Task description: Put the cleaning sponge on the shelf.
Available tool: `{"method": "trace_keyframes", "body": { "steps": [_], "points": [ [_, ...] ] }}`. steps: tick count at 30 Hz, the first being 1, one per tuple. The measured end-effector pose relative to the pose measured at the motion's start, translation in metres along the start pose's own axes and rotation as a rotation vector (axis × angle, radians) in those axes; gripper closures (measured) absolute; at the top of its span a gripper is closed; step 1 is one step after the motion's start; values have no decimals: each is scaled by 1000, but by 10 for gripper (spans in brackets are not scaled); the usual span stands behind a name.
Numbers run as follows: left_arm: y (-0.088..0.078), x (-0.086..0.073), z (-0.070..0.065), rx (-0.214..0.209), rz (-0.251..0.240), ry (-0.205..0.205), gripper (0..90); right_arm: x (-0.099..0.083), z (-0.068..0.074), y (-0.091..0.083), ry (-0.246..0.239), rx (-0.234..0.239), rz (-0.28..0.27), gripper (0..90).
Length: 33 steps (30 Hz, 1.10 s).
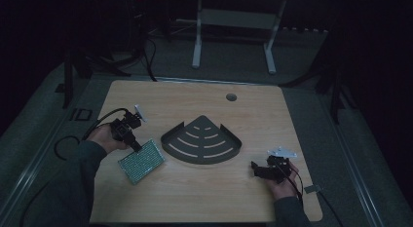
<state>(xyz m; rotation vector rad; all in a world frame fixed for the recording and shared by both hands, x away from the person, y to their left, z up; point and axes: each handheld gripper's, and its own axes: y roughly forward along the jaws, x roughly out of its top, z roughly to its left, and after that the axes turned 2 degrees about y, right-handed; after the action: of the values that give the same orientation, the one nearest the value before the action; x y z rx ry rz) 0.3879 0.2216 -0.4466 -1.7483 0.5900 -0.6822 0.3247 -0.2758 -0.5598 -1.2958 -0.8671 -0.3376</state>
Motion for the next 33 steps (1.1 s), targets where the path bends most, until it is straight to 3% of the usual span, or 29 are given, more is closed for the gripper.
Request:
{"method": "trace_keyframes", "body": {
  "steps": [33],
  "points": [
    [-36, 32, -10, 63, -35, 30, 900, 0, 0, 0, -2, 1, 0, 119]
  ]
}}
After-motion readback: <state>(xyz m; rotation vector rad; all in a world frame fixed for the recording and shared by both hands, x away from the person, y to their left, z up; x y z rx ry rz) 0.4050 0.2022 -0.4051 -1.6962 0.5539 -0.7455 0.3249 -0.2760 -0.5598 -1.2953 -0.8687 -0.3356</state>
